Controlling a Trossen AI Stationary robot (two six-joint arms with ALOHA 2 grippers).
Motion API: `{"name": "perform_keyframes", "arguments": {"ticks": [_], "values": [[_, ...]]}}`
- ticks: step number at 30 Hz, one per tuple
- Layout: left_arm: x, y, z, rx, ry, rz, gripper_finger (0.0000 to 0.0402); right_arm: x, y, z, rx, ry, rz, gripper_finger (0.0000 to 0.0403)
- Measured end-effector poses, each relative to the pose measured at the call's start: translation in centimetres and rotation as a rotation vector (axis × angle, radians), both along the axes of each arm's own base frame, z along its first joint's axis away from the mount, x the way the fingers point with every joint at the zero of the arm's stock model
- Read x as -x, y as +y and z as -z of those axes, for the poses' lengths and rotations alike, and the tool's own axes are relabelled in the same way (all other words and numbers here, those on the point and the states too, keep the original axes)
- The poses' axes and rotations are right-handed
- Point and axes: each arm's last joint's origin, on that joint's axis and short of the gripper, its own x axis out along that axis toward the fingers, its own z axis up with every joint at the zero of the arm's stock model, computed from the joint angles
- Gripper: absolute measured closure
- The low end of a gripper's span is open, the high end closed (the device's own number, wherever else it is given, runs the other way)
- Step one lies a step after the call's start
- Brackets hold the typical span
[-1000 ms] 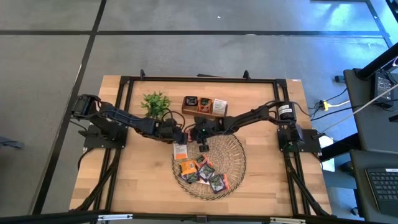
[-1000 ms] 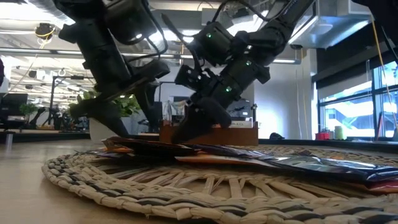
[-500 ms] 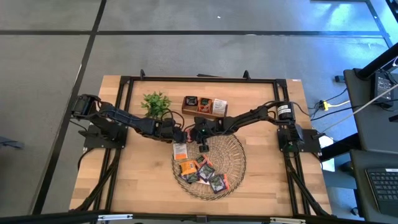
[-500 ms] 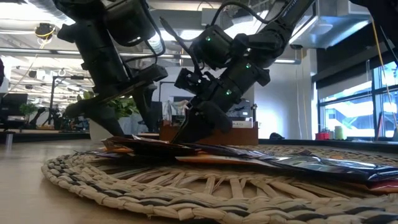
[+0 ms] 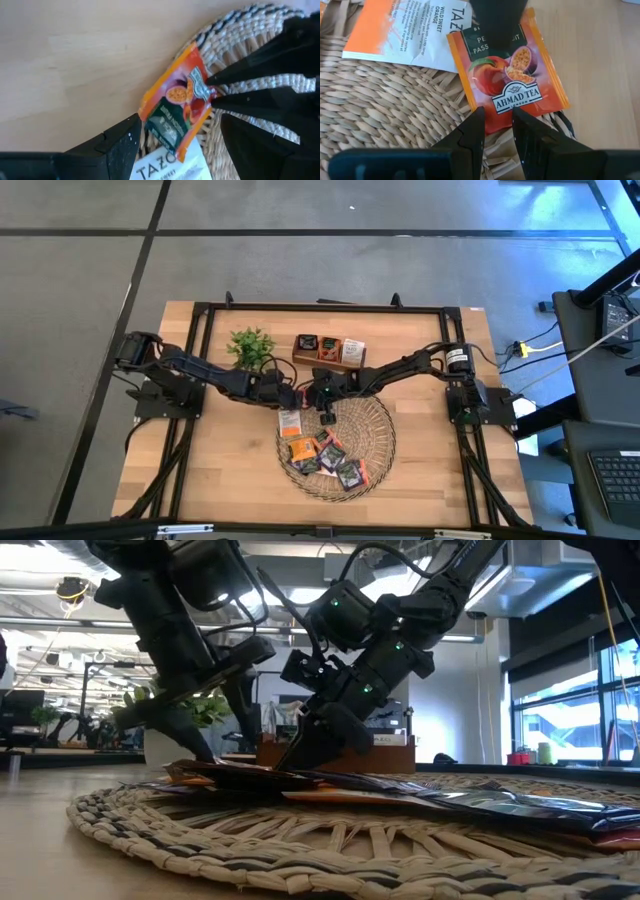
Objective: Pick & Place Tea
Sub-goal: Put the orange and black tea bag into the middle section of the wooden organizer
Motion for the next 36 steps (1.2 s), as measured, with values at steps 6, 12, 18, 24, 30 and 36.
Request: {"name": "perform_keyframes", "arguments": {"ticks": [6,12,18,24,30,36], "values": [[-0.3,0.0,1.0,-0.001,0.029,-0.003,0.0150,0.0,0.0,0.0,0.000,0.001,0.000,0.0302],[-0.6,-0.1,1.4,0.005,0.023,0.015,0.0189,0.1,0.0,0.1,0.000,0.007,0.000,0.0302],[-0.6,0.0,1.3,-0.013,0.020,0.008,0.0238,0.1,0.0,0.1,0.000,0.008,0.000,0.0302],[-0.7,0.0,1.2,-0.019,0.008,0.006,0.0276,0.1,0.0,0.1,0.000,0.008,0.000,0.0302],[-0.6,0.0,1.2,-0.023,0.009,0.004,0.0303,0.1,0.0,0.1,0.000,0.008,0.000,0.0302],[-0.5,0.1,1.2,-0.044,0.026,0.008,0.0327,0.1,0.0,0.1,0.000,0.008,0.000,0.0302]]}}
